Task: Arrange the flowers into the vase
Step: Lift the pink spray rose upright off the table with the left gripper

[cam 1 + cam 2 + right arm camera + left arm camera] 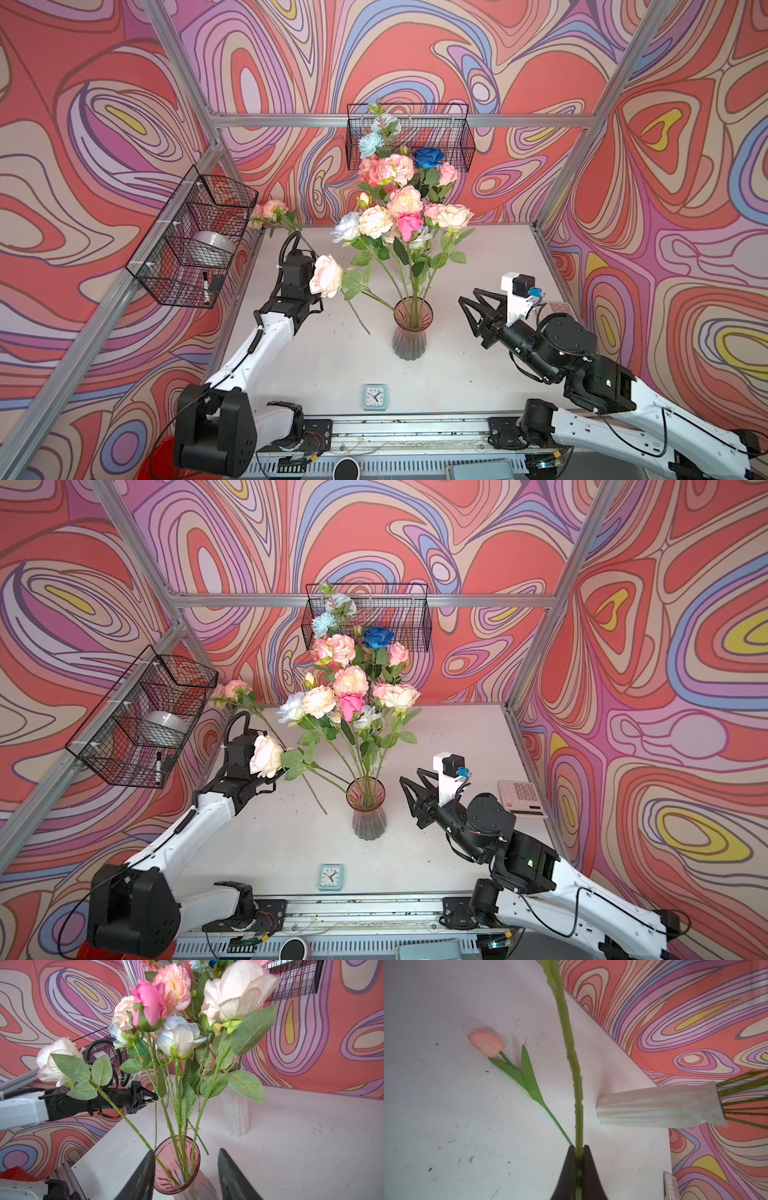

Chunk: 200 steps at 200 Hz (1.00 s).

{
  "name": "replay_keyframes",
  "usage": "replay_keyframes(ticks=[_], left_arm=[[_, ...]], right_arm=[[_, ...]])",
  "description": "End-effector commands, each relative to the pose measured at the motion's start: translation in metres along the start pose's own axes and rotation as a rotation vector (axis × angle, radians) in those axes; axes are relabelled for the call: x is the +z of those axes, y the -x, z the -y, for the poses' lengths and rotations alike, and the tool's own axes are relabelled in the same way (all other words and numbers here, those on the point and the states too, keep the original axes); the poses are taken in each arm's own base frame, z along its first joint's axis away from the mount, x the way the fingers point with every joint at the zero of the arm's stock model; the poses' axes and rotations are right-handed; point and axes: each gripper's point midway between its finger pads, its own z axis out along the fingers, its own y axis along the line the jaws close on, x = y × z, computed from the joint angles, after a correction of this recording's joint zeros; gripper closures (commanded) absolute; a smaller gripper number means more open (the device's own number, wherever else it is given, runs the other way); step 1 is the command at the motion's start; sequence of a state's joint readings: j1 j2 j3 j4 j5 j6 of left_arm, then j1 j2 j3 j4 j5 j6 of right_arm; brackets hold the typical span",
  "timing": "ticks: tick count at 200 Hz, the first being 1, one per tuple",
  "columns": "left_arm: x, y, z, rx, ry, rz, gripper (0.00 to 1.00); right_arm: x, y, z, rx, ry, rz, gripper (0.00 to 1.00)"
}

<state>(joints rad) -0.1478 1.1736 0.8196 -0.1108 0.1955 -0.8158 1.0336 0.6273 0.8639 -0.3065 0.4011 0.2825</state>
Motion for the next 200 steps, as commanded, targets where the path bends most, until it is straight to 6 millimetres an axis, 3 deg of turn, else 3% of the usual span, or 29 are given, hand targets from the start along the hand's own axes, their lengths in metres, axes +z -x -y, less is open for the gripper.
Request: replay_keyframes(ticks=[1,53,137,170,200], left_arm=[[-0.032,-0.007,0.002,0.053,0.018,-0.004,1.00],[-0.124,-0.016,0.025,0.193,-0.029,-0.003,1.00],[-0.263,0.003,0.068,0.375,-0.138,0.164,1.00],[-0.303,0.005,0.102,0.465,-0.291,0.210,1.00],[-0.329,-0.004,0.147,0.551,-0.530,0.206,1.00]], right_arm=[[-0.003,0.008,0.001,0.017,0.000,0.027,0.50],[-0.001,0.016,-0.005,0.015,0.018,0.036,0.50],[0.009,0.028,-0.020,0.018,0.053,0.038,0.50],[0.014,0.037,-0.035,0.015,0.110,0.034,0.49],[0.022,0.050,-0.071,-0.004,0.253,0.004,0.42]])
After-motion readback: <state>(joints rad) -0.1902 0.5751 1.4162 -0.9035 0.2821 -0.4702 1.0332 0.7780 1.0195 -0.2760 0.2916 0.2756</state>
